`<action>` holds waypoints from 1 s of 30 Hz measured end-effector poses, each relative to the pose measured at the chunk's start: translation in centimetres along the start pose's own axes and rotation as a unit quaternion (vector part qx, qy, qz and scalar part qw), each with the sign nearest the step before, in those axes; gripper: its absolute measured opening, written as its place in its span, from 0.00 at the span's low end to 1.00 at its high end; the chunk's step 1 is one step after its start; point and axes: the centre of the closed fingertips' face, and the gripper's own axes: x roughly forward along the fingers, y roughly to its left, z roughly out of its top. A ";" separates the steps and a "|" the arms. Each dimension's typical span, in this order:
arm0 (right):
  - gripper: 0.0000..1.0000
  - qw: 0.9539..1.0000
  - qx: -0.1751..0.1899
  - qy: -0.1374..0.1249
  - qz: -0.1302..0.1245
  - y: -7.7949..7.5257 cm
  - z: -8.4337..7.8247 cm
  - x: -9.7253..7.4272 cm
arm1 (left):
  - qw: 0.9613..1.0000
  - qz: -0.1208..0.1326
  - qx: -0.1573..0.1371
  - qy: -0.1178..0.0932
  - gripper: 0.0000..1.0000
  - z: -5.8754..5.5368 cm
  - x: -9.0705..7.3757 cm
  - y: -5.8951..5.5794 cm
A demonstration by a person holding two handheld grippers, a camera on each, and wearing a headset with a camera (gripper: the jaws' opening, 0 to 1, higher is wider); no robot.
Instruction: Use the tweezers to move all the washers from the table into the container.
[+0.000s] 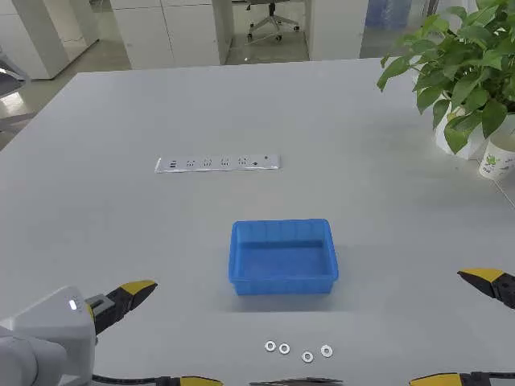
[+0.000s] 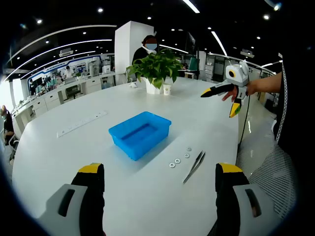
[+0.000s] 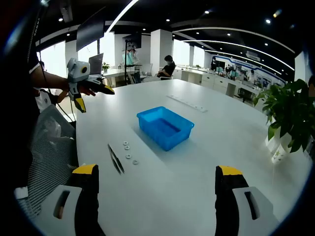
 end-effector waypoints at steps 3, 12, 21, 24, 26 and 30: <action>1.00 1.000 0.000 -0.001 0.000 0.0 0.0 0.0 | 1.000 0.000 0.000 0.000 0.99 0.0 0.0 0.0; 1.00 1.000 -0.001 -0.001 0.000 -0.1 0.1 0.0 | 1.000 0.001 0.003 -0.001 0.99 0.0 -0.1 0.0; 1.00 1.000 -0.003 0.001 0.001 -0.1 0.1 0.1 | 1.000 0.001 0.005 0.000 0.99 0.1 -0.2 0.1; 1.00 1.000 -0.004 0.001 0.001 -0.1 0.1 0.1 | 1.000 0.002 0.006 0.000 0.99 0.1 -0.3 0.2; 1.00 1.000 -0.005 0.001 0.001 -0.1 0.1 0.1 | 1.000 0.002 0.007 0.001 0.99 0.1 -0.3 0.2; 1.00 1.000 -0.006 0.003 0.002 -0.1 0.1 0.1 | 1.000 0.000 0.010 0.002 0.99 0.1 -0.3 0.1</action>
